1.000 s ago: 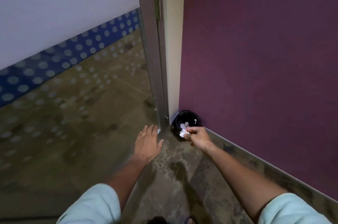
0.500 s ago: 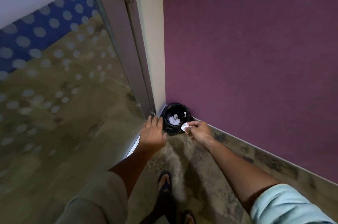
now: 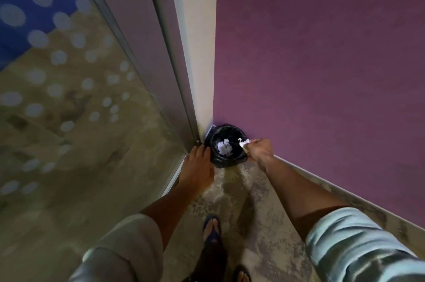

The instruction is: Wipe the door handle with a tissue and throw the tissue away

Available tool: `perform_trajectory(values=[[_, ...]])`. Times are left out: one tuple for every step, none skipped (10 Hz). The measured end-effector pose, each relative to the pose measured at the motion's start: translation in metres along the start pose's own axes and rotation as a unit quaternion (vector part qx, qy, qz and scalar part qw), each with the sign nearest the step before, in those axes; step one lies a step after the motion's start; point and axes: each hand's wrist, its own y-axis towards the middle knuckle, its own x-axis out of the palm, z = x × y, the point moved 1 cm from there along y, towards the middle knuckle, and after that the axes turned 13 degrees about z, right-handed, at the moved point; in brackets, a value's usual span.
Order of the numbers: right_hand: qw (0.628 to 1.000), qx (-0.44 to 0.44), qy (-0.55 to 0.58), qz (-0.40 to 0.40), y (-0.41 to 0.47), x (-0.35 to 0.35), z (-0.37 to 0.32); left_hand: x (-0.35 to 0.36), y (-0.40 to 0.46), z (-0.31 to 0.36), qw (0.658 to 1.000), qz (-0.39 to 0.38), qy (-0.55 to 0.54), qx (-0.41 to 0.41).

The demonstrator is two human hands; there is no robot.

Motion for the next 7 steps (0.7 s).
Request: perform_trajectory(values=[[1.000, 0.011, 0.005, -0.004, 0.020, 0.012, -0.015, 0.004, 0.007, -0.009, 1.000, -0.009, 0.004, -0.002], [1.000, 0.011, 0.011, -0.006, 0.031, 0.019, -0.030, 0.006, 0.010, -0.016, 1.000, -0.006, 0.015, -0.003], [0.999, 0.029, 0.035, -0.022, 0.035, 0.025, -0.042, 0.007, 0.010, -0.021, 1.000, -0.008, 0.025, -0.004], [0.995, 0.048, 0.072, -0.042, 0.039, 0.031, -0.052, 0.011, 0.012, -0.022, 1.000, 0.000, 0.028, -0.007], [0.993, 0.066, 0.088, -0.040, 0.047, 0.035, -0.054, 0.011, 0.016, -0.022, 1.000, -0.001, 0.028, -0.009], [0.994, 0.082, 0.072, -0.028, 0.053, 0.037, -0.045, 0.010, 0.018, -0.022, 1.000, 0.002, 0.024, -0.009], [0.992, 0.110, 0.049, -0.041, 0.049, 0.034, -0.027, 0.006, 0.017, -0.020, 1.000, 0.009, 0.014, -0.014]])
